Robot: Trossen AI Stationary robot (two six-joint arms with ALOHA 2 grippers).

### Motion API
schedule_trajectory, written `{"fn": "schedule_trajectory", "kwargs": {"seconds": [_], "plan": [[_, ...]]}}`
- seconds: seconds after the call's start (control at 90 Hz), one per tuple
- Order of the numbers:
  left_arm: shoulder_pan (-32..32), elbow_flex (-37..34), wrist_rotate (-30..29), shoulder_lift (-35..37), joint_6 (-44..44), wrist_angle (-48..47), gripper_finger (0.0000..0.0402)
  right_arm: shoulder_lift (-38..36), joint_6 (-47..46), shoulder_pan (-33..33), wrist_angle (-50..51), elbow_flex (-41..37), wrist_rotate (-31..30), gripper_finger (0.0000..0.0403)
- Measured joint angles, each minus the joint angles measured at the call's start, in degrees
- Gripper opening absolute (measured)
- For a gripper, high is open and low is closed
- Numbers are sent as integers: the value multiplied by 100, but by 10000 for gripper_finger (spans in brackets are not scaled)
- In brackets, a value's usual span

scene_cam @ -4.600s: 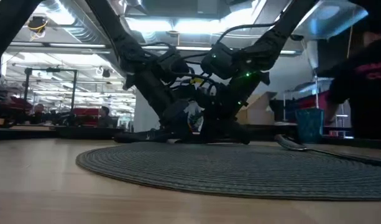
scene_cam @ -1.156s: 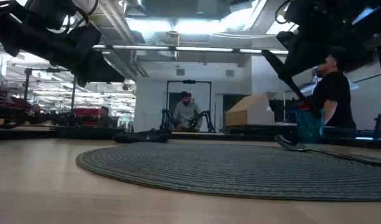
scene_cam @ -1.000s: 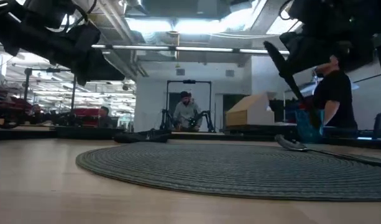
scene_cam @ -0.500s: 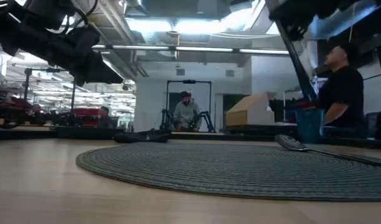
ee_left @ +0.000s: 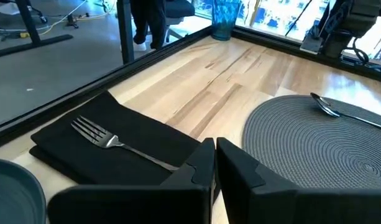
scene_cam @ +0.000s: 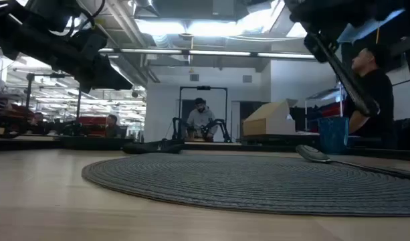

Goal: Set table place
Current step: Put the black table knife on the gray tablemat to the left of the black spoon

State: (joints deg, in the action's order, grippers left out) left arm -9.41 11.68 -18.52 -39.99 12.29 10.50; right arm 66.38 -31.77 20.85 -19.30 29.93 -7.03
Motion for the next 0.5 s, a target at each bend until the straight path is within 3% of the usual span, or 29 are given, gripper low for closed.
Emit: {"fn": "schedule_trajectory", "kwargs": {"seconds": [0.2, 0.5], "plan": [[0, 0, 0, 0, 45, -1, 0, 627, -620, 256, -1280, -307, -292, 0], [0, 0, 1, 0, 86, -3, 0, 1373, -1024, 366, -1411, -320, -488, 0]]}}
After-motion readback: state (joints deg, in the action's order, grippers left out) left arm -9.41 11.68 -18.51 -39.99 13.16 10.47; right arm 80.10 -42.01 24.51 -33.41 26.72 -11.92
